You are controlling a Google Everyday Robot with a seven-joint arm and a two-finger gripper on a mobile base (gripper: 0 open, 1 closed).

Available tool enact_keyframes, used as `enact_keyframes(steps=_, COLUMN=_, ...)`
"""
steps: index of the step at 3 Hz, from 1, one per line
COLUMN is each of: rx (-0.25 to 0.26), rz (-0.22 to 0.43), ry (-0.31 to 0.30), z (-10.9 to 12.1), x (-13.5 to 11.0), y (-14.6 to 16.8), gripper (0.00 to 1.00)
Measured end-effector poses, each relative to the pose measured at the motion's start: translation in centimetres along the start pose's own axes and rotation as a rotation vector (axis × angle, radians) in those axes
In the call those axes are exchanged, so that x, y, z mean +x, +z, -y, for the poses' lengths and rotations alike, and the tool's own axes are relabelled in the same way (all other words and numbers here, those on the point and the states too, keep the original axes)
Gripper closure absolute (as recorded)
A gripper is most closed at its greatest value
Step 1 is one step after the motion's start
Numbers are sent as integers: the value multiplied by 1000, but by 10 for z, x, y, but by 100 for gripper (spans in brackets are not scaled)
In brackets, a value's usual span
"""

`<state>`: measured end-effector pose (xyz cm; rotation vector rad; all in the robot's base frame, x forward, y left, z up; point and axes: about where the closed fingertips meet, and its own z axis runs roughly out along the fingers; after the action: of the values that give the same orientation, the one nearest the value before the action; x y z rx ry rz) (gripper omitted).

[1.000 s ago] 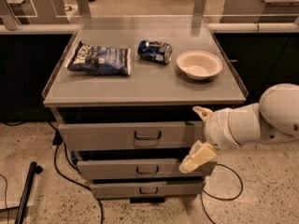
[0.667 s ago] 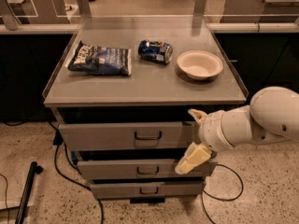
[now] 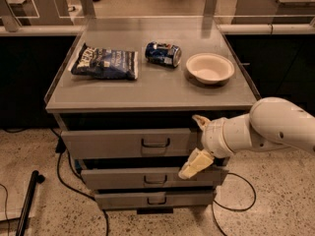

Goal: Open top drawer

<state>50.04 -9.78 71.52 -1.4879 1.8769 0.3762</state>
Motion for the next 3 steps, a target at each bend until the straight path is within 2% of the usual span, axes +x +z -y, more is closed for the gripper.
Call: enact_keyframes(steps=3, rx=9, rz=-3, ry=36, z=17, x=36, y=38, gripper=0)
